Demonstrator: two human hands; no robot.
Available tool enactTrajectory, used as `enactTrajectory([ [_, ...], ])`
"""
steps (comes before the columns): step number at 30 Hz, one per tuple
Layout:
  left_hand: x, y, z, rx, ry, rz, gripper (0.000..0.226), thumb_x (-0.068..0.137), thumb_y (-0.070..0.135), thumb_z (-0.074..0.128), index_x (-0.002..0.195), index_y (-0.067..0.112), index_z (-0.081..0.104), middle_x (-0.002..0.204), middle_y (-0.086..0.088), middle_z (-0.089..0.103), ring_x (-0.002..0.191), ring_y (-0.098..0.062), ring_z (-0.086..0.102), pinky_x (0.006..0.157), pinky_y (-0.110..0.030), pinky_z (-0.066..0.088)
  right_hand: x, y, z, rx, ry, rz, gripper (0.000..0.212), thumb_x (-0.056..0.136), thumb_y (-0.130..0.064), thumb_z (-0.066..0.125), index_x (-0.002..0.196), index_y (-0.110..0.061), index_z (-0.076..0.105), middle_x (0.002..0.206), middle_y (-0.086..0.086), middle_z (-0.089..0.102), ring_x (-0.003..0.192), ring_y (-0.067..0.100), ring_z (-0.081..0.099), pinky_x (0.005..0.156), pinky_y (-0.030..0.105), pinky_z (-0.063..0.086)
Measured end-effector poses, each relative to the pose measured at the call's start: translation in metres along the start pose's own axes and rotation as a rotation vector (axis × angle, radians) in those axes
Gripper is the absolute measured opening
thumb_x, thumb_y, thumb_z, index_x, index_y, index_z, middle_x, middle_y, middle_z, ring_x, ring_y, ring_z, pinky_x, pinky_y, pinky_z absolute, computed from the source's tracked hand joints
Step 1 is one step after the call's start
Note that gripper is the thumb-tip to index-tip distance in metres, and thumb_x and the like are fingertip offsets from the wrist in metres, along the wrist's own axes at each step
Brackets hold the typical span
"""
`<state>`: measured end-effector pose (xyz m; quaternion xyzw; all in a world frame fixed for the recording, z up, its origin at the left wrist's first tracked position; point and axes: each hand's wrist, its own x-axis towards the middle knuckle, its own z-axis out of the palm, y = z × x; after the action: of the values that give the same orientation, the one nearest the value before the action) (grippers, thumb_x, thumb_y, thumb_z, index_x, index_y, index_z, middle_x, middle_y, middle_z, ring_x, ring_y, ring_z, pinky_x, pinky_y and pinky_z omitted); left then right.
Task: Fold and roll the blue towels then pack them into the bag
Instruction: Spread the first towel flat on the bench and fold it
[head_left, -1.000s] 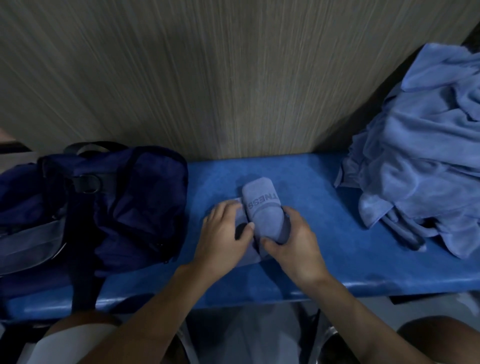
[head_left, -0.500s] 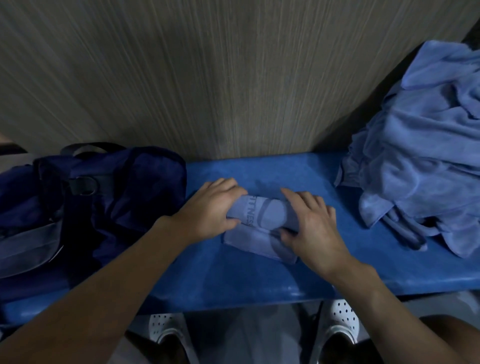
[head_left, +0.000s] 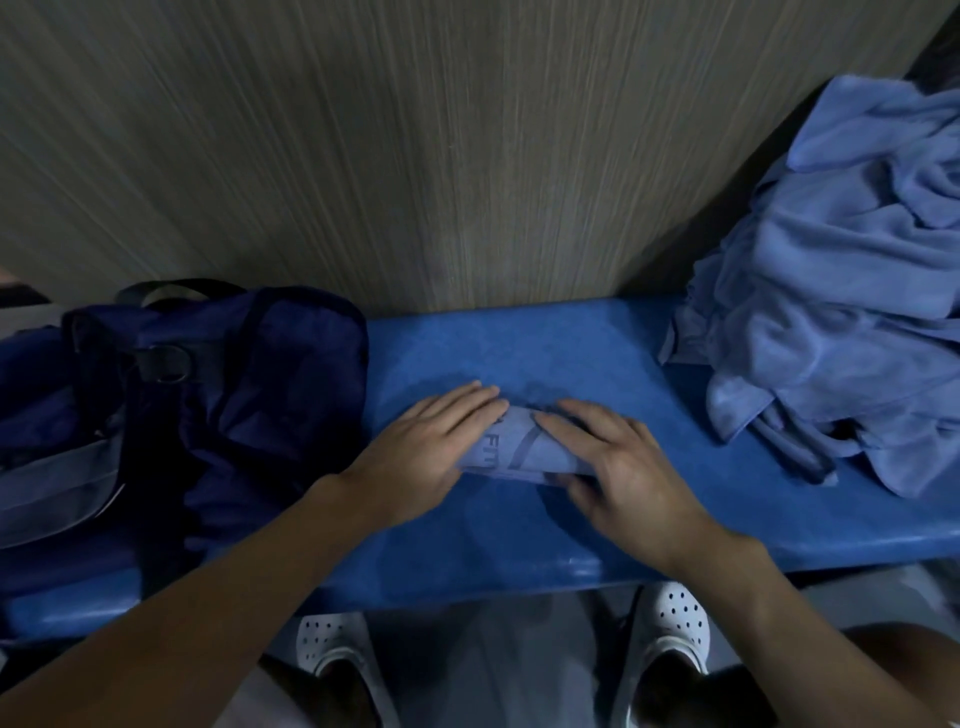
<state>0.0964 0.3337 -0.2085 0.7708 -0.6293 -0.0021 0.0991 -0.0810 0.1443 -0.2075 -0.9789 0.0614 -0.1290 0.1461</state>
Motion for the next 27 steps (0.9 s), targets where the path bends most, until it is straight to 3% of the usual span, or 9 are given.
enactTrajectory([
  [3, -0.006, 0.010, -0.003, 0.139, -0.031, 0.012, 0.074, 0.090, 0.033, 0.048, 0.154, 0.009, 0.021, 0.162, -0.003, 0.018, 0.150, -0.014, 0.009, 0.121, -0.036, 0.014, -0.005, 0.001, 0.002, -0.123, -0.026, 0.006, 0.072, 0.070, -0.005, 0.073, 0.138, -0.018, 0.053, 0.142, 0.008, 0.050, 0.129, 0.028, 0.047, 0.102, 0.044, 0.038],
  [5, -0.009, 0.015, -0.004, 0.189, -0.032, -0.006, 0.071, 0.097, 0.046, 0.035, 0.154, 0.008, 0.019, 0.162, -0.004, 0.017, 0.150, -0.015, 0.008, 0.121, -0.040, 0.015, -0.009, -0.003, 0.003, -0.216, -0.061, 0.001, 0.073, 0.069, -0.007, 0.067, 0.140, -0.018, 0.050, 0.146, 0.008, 0.047, 0.136, 0.029, 0.042, 0.108, 0.048, 0.028],
  [9, -0.002, 0.024, -0.006, 0.206, 0.019, -0.034, 0.058, 0.101, 0.039, 0.028, 0.149, 0.007, 0.034, 0.156, -0.007, 0.034, 0.148, -0.019, 0.022, 0.119, -0.044, 0.020, -0.010, -0.016, -0.004, -0.242, -0.005, 0.022, 0.055, 0.088, -0.037, 0.043, 0.138, -0.014, 0.052, 0.150, 0.008, 0.043, 0.144, 0.028, 0.031, 0.113, 0.057, 0.022],
  [13, 0.009, 0.035, 0.000, 0.164, 0.029, -0.060, 0.059, 0.102, 0.038, 0.021, 0.149, 0.005, 0.033, 0.155, -0.009, 0.035, 0.147, -0.022, 0.025, 0.120, -0.038, 0.020, -0.005, -0.022, 0.002, -0.218, 0.055, 0.057, 0.051, 0.101, -0.037, 0.028, 0.138, -0.012, 0.052, 0.147, 0.004, 0.047, 0.142, 0.021, 0.035, 0.113, 0.050, 0.024],
  [21, -0.003, 0.032, 0.015, 0.268, -0.050, -0.033, 0.060, 0.103, 0.040, 0.023, 0.155, 0.009, 0.017, 0.161, -0.010, 0.019, 0.150, -0.024, 0.015, 0.120, -0.045, 0.019, -0.024, -0.019, 0.027, -0.409, -0.069, 0.093, 0.059, 0.098, -0.037, 0.028, 0.151, -0.010, 0.029, 0.159, 0.007, 0.026, 0.145, 0.022, 0.028, 0.111, 0.055, 0.030],
  [27, -0.004, 0.031, 0.016, 0.283, -0.074, -0.043, 0.061, 0.103, 0.043, 0.024, 0.155, 0.012, 0.016, 0.160, -0.012, 0.022, 0.147, -0.028, 0.021, 0.117, -0.047, 0.023, -0.020, -0.025, 0.024, -0.413, -0.049, 0.093, 0.058, 0.098, -0.038, 0.027, 0.151, -0.014, 0.032, 0.158, 0.007, 0.027, 0.146, 0.024, 0.024, 0.113, 0.056, 0.024],
])
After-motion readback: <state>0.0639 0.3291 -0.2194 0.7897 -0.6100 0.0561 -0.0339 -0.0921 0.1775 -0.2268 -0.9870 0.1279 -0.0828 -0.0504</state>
